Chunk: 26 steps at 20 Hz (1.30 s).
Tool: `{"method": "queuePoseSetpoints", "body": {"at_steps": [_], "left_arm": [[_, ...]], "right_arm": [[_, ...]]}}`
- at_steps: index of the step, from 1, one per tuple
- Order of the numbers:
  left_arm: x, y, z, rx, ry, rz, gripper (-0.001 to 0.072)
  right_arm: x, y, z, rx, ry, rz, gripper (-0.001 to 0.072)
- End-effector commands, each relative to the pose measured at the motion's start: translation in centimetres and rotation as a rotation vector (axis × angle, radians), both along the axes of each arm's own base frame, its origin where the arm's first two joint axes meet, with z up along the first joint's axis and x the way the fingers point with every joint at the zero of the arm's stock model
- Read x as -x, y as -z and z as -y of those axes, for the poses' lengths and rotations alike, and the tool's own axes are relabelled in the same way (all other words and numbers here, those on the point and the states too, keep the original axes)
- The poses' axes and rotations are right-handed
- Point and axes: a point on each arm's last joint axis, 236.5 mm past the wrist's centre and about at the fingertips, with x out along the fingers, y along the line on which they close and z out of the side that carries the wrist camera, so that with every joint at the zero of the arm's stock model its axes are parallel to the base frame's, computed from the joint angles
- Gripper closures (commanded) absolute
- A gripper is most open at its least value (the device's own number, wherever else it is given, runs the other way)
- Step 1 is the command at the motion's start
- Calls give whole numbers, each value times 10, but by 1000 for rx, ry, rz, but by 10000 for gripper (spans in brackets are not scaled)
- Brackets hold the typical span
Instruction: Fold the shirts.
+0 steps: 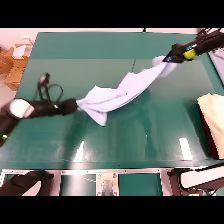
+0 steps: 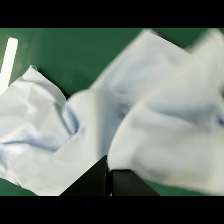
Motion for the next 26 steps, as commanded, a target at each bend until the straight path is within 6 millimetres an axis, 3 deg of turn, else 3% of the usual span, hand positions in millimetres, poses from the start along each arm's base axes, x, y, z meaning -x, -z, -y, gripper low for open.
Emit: {"method": "queuePoseSetpoints", "body": {"at_steps": [1, 4, 6, 8, 10, 13, 15, 17, 21, 22, 24, 25, 26], "left_arm": [[-19, -114, -2, -29, 70, 243, 687], [-3, -242, -6, -75, 117, 473, 687], [18, -296, -16, -125, 127, 573, 687], [35, -321, -23, -160, 129, 610, 687], [38, -314, -29, -196, 131, 582, 687], [19, -267, -38, -265, 126, 455, 687], [-5, -213, -41, -308, 130, 330, 687], [-33, -143, -37, -324, 150, 192, 686], [-77, 23, -27, -358, 225, -103, 686], [-84, 55, -21, -348, 255, -152, 685], [-101, 100, -12, -330, 279, -203, 686], [-109, 110, -13, -333, 278, -219, 685], [-114, 112, -16, -333, 276, -229, 684]], "right_arm": [[43, -82, 18, 54, 57, 184, 694], [83, -164, 29, 95, 132, 413, 693], [110, -202, 40, 124, 189, 527, 693], [126, -226, 48, 158, 222, 614, 693], [128, -235, 50, 160, 239, 645, 692], [105, -210, 54, 128, 231, 574, 691], [77, -163, 55, 87, 211, 451, 690], [48, -92, 48, 42, 185, 283, 690], [-9, 80, 32, -23, 201, -16, 690], [-18, 121, 29, -30, 205, -87, 690], [-27, 177, 25, -65, 211, -196, 689], [-31, 193, 25, -77, 216, -227, 687], [-33, 200, 27, -78, 222, -239, 618]]}}
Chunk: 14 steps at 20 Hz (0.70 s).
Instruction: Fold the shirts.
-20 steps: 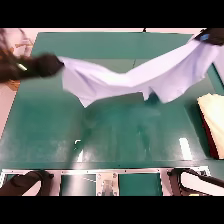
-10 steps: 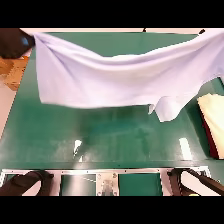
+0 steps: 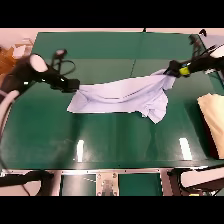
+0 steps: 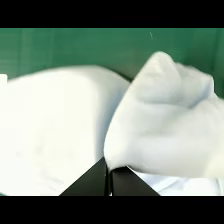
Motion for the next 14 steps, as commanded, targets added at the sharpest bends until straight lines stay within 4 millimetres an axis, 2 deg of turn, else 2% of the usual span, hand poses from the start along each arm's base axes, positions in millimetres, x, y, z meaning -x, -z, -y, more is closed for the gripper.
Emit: {"method": "queuePoseSetpoints", "body": {"at_steps": [1, 2, 3, 6, 7, 9, 12, 14], "left_arm": [[-21, 44, -6, -8, 2, -67, 682], [-25, 35, -18, -17, -8, -62, 496], [-27, 22, -34, -25, -22, -69, 257], [-15, -8, -85, -20, -88, -138, 252], [-4, -10, -103, -15, -116, -178, 252], [24, -5, -124, 21, -159, -267, 252], [62, 29, -121, 110, -207, -342, 252], [83, 63, -100, 189, -222, -386, 253]], "right_arm": [[-9, 62, 0, -37, 23, -107, 501], [-9, 55, 7, -37, 23, -104, 426], [-8, 42, 18, -39, 25, -99, 394], [11, 6, 62, -50, 72, -99, 399], [24, 0, 75, -57, 92, -114, 399], [57, 2, 100, -69, 149, -141, 400], [101, 27, 130, -96, 285, -181, 401], [120, 44, 136, -178, 366, -201, 440]]}}
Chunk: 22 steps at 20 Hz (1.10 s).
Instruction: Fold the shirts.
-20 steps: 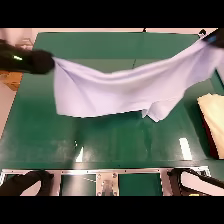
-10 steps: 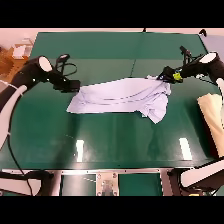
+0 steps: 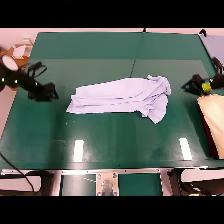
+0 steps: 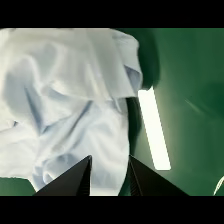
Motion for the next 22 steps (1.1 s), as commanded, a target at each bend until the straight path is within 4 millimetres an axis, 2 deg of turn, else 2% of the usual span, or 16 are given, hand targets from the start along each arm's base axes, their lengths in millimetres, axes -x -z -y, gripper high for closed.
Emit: {"method": "queuePoseSetpoints", "body": {"at_steps": [1, 3, 5, 9, 10, 11, 13, 15, 17, 19, 20, 22], "left_arm": [[30, 41, 24, 145, -79, -40, 253], [14, 50, 37, 218, -159, 43, 255], [-4, 46, 42, 251, -176, 131, 474], [-7, 49, 41, 251, -185, 132, 476], [-1, 52, 43, 257, -172, 109, 439], [7, 53, 45, 262, -149, 79, 346], [18, 58, 41, 233, -116, 44, 341], [13, 63, 37, 215, -151, 52, 341], [0, 66, 49, 249, -180, 78, 342], [1, 74, 69, 284, -159, 57, 345], [1, 77, 71, 278, -152, 55, 451], [-6, 77, 63, 259, -166, 77, 662]], "right_arm": [[34, 22, 10, -110, 125, -10, 440], [37, 28, -1, -179, 140, -4, 441], [38, 33, -11, -204, 133, 0, 441], [40, 38, -19, -210, 117, -9, 440], [39, 38, -20, -212, 116, -8, 440], [39, 38, -20, -212, 116, -8, 441], [39, 38, -20, -212, 115, -8, 440], [39, 38, -20, -213, 116, -7, 440], [39, 37, -21, -215, 117, -5, 440], [38, 37, -21, -218, 117, -5, 441], [39, 37, -21, -219, 116, -5, 441], [39, 37, -21, -219, 116, -6, 441]]}}
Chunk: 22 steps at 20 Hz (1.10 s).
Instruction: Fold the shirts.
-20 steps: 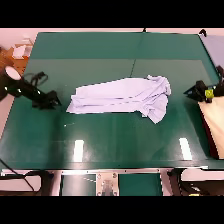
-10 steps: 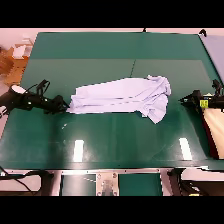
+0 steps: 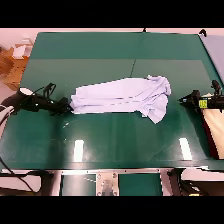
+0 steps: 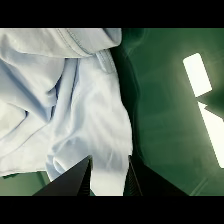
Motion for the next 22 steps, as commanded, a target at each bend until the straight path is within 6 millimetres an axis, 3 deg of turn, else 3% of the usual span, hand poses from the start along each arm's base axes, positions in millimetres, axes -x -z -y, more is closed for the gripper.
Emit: {"method": "queuePoseSetpoints", "body": {"at_steps": [1, 3, 5, 7, 9, 12, 15, 19, 22], "left_arm": [[-9, 1, -5, -12, -10, 15, 684], [0, -10, -14, -2, 24, -25, 685], [18, -21, -32, -54, 69, -60, 685], [36, -31, -66, -185, 83, -83, 685], [40, -46, -87, -242, 68, -57, 685], [37, -49, -88, -237, 57, -39, 685], [25, -51, -86, -224, 23, -2, 685], [22, -52, -85, -218, 14, 8, 685], [22, -52, -85, -219, 14, 8, 685]], "right_arm": [[0, 0, -1, -3, -1, 0, 436], [4, 4, -3, -9, -1, -13, 307], [11, 15, -8, -24, 6, -39, 297], [16, 31, -12, -29, 27, -66, 298], [20, 43, -24, -44, -14, -84, 301], [15, 58, -53, -60, -83, -107, 308], [-5, 67, -81, -34, -108, -77, 310], [-36, 67, -111, -42, -116, -27, 353], [-48, 67, -124, -46, -148, -15, 358]]}}
